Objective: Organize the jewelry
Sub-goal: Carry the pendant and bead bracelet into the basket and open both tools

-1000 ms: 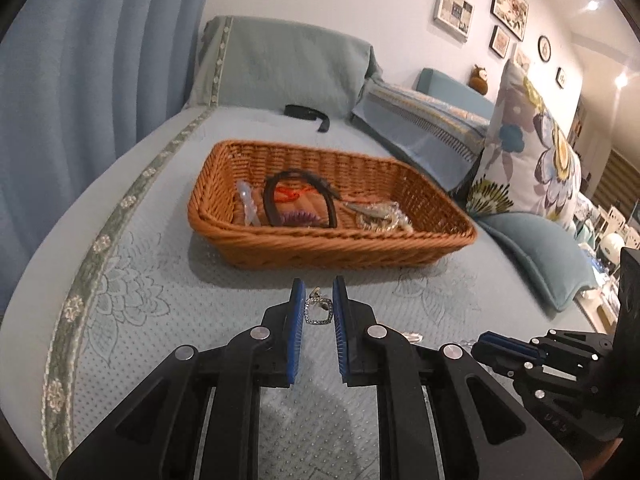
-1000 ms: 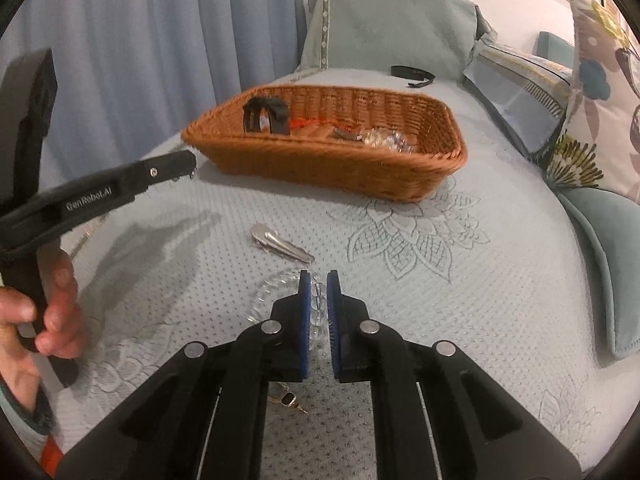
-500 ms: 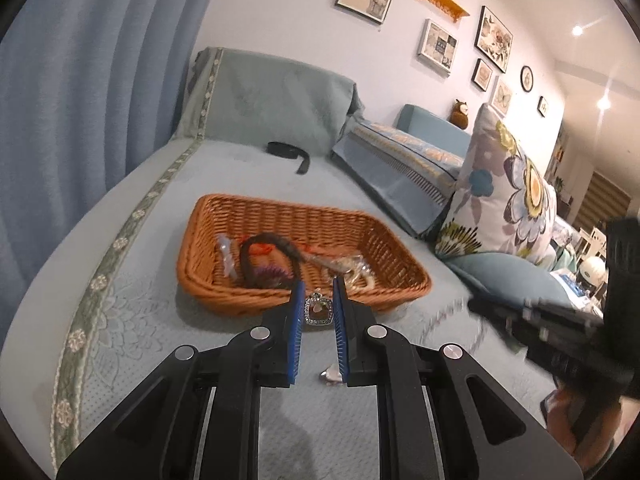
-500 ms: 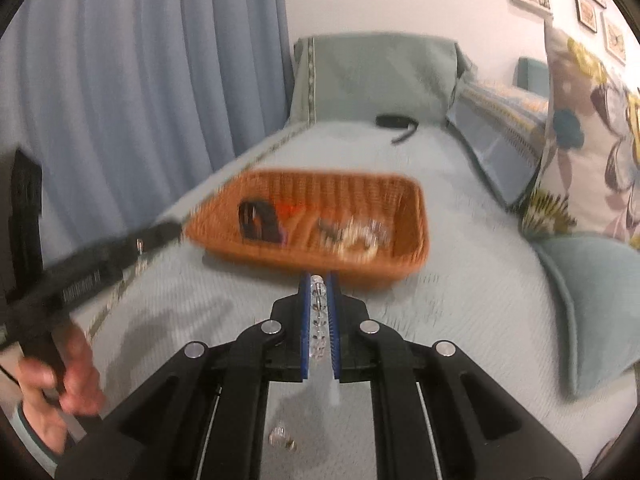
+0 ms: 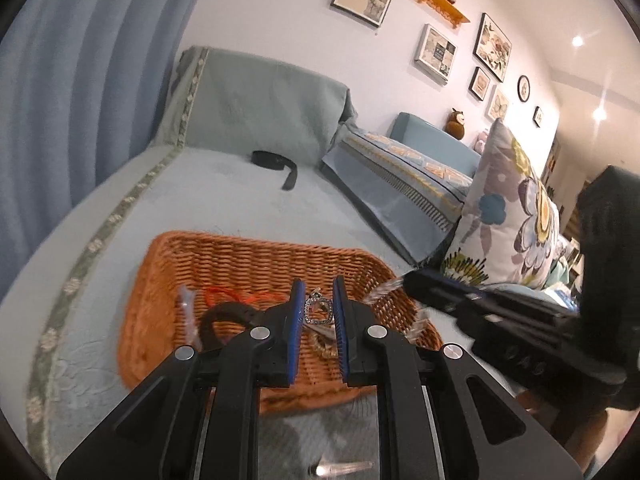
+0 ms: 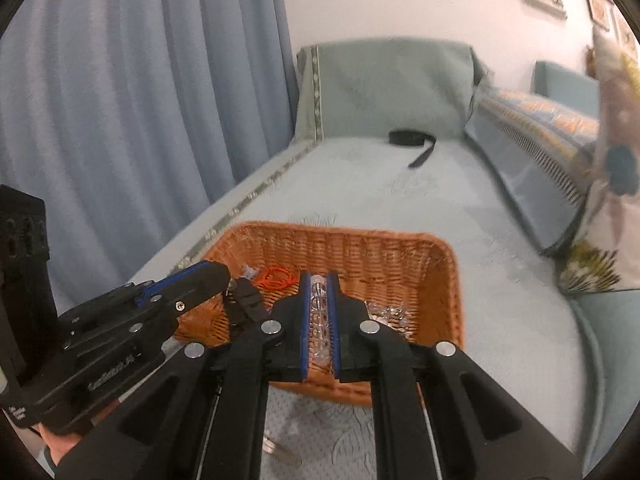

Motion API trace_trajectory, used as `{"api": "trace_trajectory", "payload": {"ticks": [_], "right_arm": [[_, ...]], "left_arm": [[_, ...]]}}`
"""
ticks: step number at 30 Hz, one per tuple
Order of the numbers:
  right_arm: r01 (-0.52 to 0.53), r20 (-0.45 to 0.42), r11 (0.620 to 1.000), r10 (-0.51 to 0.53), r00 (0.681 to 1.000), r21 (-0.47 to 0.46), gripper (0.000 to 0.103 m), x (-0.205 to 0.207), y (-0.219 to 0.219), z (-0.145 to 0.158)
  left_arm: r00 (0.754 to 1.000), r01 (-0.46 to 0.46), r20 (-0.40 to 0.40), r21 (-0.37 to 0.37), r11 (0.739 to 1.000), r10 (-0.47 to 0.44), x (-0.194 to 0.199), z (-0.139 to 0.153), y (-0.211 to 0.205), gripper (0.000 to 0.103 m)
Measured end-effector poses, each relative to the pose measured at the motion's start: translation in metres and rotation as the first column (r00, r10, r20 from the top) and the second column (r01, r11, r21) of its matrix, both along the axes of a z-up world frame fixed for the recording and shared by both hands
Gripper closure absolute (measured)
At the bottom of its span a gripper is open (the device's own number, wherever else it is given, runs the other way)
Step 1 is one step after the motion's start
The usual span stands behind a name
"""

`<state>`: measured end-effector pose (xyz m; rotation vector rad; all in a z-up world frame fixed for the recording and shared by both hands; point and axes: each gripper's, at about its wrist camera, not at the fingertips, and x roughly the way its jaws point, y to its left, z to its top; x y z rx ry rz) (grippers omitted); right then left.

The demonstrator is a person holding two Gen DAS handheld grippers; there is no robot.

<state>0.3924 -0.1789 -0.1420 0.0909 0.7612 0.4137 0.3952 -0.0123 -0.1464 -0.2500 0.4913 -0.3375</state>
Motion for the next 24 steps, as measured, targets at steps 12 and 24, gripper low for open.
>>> {"api": "trace_trajectory", "payload": {"ticks": [12, 24], "right_arm": [[0.042, -0.138, 0.997, -0.032, 0.990, 0.066, 0.097, 0.030, -0.017, -0.057], [0.066, -0.140, 0.994, -0.053, 0.989, 0.086, 0.096, 0.028, -0.026, -0.061]], "left_arm": [[0.997, 0.060, -0.050, 0.030, 0.998, -0.058, 0.031, -0.030, -0.014, 0.090], [0.998, 0.062, -0.002, -0.004, 0.998, -0.062, 0.020, -0.025, -0.005, 0.062]]}}
